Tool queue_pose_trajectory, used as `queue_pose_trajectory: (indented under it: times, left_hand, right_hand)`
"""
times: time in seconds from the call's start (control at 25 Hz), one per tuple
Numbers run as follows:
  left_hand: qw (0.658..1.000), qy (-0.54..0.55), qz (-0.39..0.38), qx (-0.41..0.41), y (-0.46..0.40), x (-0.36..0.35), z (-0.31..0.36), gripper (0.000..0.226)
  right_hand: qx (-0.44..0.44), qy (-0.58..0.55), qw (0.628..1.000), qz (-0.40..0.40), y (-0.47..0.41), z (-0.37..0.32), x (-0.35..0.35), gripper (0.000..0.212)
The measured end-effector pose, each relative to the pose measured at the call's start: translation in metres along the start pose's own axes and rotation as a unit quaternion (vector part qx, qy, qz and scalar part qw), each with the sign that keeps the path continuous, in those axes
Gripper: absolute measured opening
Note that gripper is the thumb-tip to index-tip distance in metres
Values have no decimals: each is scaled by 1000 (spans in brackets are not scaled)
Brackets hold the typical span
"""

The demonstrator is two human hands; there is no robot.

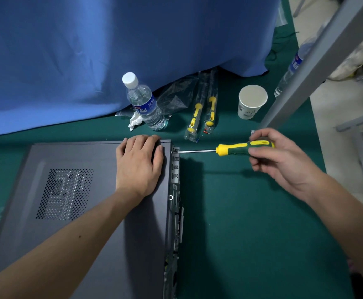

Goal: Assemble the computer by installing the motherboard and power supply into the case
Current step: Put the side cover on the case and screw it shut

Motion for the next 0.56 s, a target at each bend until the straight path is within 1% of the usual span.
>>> queue_pose_trajectory:
  times: [0.04, 0.12, 0.16, 0.2, 0.28, 0.32, 0.36, 0.4, 0.44, 0.48, 0.52, 0.56]
  left_hand:
    - [1000, 0, 1, -1, 0, 0, 0, 41]
    - [1000, 0, 0, -1, 0, 0, -1, 42]
    - [1000, 1, 0, -1, 0, 0, -1, 42]
    - [1000, 0, 0, -1, -1, 0, -1, 42]
    - [1000, 0, -1, -1, 0, 0, -1, 42]
    - [1000, 1, -1, 0, 0, 0, -1, 42]
    - [1000, 2, -1, 0, 0, 0, -1, 42]
    - [1000, 2, 0, -1, 0, 1, 0, 42]
    - [1000, 2, 0, -1, 0, 1, 0, 42]
    - [1000, 1, -1, -1, 0, 1, -1, 42]
    - [1000, 0, -2, 0, 0, 0, -1, 42]
    - [1000, -1, -2, 0, 0, 0, -1, 42]
  right_hand:
    - [8, 48, 999, 24, -1, 0, 1, 1]
    - [-12, 172, 982, 73, -4, 2, -1, 29]
    - [-34, 200, 976, 74, -5, 3, -1, 36]
    - [-48, 185, 980, 62, -6, 3, 0, 33]
    - [-43, 80, 996, 15, -6, 1, 1, 9]
    - [-22, 46, 999, 3, -5, -2, 2, 8]
    - [3, 53, 999, 5, -4, -4, 2, 10]
    - [24, 92, 995, 26, -5, -5, 2, 6]
    - [31, 147, 987, 58, -6, -5, 2, 13]
    - [21, 213, 973, 82, -6, -4, 1, 26]
    - [1, 253, 963, 96, -7, -3, 0, 35]
    - [-19, 257, 962, 88, -9, -2, 1, 36]
Point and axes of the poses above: each hand's wrist, its own y-axis away from the middle knuckle, its own x-axis out of the back of the hand, z = x × y, the point moved 3 cm from there along -y, towards the middle knuckle, and after that the axes turned 1 degree about -x, right-handed, at the moved point
